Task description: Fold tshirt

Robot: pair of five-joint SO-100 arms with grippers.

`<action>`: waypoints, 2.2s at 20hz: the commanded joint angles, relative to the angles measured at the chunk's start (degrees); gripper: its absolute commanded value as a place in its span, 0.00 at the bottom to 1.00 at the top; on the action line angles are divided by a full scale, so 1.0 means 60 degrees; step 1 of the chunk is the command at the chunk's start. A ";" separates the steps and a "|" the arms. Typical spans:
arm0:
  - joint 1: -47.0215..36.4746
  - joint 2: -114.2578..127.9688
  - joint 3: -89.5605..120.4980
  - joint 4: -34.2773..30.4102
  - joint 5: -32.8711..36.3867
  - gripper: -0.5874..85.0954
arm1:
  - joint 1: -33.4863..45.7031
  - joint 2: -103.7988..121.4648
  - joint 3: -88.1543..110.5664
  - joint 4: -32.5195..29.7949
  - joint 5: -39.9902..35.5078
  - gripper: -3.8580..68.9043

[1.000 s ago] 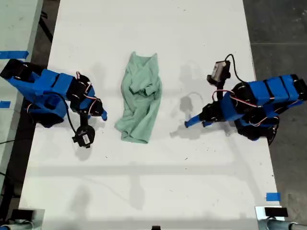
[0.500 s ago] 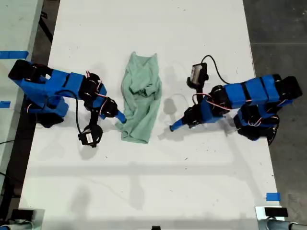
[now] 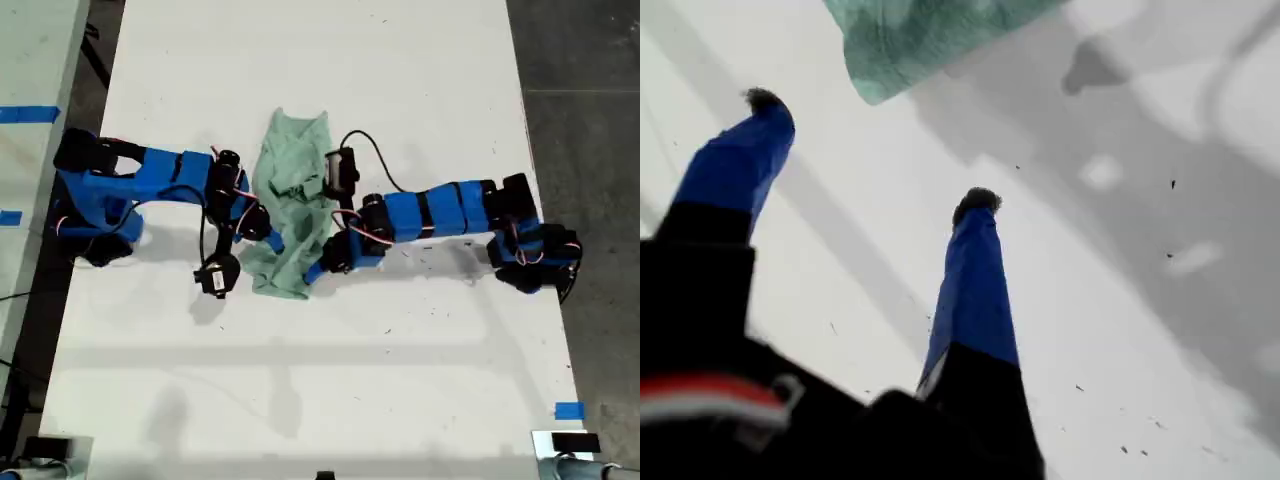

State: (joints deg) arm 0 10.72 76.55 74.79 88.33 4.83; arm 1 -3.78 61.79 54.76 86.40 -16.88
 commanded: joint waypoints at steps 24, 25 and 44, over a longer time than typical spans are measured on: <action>0.1567 -0.2681 -0.3369 -0.1582 -0.0439 0.01 | -0.1084 -0.0469 -0.0630 -0.1875 -0.0322 0.02; 0.1890 -0.2813 -0.4131 -0.1230 -0.0366 0.01 | -0.1362 -0.0132 -0.0645 -0.1699 -0.0278 0.02; -0.1641 -0.0439 -0.5215 0.0220 0.5449 0.01 | 0.2241 0.3193 0.0176 -0.0088 -0.4980 0.02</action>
State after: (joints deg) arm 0 7.73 68.99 44.38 89.12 31.73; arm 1 5.19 75.59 55.37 86.84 -41.22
